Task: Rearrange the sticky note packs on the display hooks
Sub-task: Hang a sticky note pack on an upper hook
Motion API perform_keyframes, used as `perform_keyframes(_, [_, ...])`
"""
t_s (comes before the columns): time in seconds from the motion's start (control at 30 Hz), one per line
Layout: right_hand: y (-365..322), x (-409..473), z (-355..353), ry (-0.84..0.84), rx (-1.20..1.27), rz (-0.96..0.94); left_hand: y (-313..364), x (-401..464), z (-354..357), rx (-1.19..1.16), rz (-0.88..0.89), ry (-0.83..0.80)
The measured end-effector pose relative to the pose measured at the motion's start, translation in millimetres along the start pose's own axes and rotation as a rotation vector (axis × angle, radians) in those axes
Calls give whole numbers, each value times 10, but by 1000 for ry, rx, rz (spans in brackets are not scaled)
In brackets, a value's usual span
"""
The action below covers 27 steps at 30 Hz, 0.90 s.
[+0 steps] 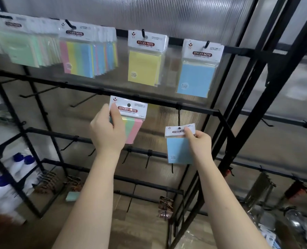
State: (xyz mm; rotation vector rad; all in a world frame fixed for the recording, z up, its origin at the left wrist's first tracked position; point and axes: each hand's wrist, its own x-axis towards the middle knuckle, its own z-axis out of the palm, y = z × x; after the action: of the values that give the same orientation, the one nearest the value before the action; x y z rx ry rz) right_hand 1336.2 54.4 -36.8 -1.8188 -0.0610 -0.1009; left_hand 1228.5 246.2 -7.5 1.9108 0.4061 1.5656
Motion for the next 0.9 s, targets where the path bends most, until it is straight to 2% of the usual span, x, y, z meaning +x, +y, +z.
perform_keyframes(0.2, [-208, -168, -103, 34, -15, -54, 26, 42, -138, 24, -65, -46])
perform_keyframes(0.5, [-980, -262, -272, 193, 171, -377, 7, 281, -33, -10, -47, -133])
perform_keyframes(0.63, [-1376, -184, -308, 250, 276, -455, -23, 356, 45, -37, -32, -172])
perform_keyframes(0.73, [-1596, -71, -301, 273, 284, -466, -29, 385, 71, -39, 20, -183])
perform_keyframes(0.9, [-1722, 119, -241, 300, 258, -365, -65, 433, 135, -49, 12, -208])
